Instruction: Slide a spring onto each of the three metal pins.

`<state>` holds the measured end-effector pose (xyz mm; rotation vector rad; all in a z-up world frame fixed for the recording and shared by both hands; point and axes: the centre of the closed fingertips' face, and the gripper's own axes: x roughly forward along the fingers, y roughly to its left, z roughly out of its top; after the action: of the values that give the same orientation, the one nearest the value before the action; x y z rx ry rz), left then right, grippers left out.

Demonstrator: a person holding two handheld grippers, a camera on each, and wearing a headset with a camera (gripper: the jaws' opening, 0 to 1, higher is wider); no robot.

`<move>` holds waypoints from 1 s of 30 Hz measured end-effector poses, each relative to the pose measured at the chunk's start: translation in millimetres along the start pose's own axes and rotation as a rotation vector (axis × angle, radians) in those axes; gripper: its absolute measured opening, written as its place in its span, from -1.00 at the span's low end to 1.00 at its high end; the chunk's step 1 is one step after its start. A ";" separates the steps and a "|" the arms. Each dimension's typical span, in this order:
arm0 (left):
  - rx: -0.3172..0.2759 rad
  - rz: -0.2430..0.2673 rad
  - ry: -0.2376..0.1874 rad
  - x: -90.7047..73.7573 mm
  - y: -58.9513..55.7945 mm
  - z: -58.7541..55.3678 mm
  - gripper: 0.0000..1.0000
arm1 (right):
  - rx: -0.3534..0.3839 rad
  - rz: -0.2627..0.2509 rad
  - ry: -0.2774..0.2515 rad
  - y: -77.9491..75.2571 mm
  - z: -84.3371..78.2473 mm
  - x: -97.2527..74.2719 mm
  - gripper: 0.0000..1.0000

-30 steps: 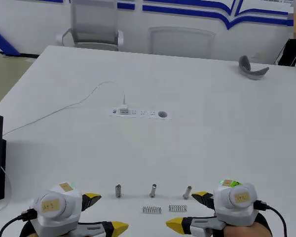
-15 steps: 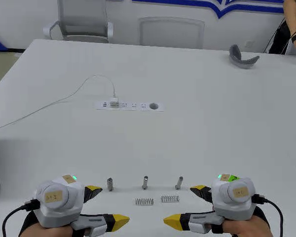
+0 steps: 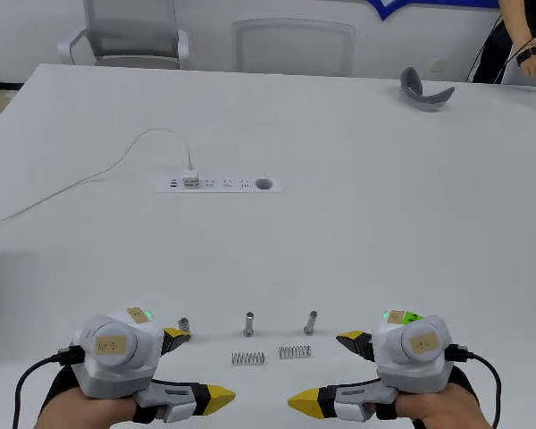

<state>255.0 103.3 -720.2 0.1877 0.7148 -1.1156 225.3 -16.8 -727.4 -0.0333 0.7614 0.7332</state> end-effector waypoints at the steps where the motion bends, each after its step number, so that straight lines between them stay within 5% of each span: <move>1: 0.003 -0.003 0.002 1.1 -0.6 0.5 0.41 | -0.001 0.002 0.001 0.3 -0.6 -0.2 0.67; 30: 0.180 -0.110 0.158 50.2 -9.5 -6.8 0.29 | 0.016 0.008 0.004 -4.6 -5.8 -8.2 0.68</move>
<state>256.2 64.4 -754.0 0.3968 0.7719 -1.2806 220.5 -26.8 -727.5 -0.0175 0.7718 0.7346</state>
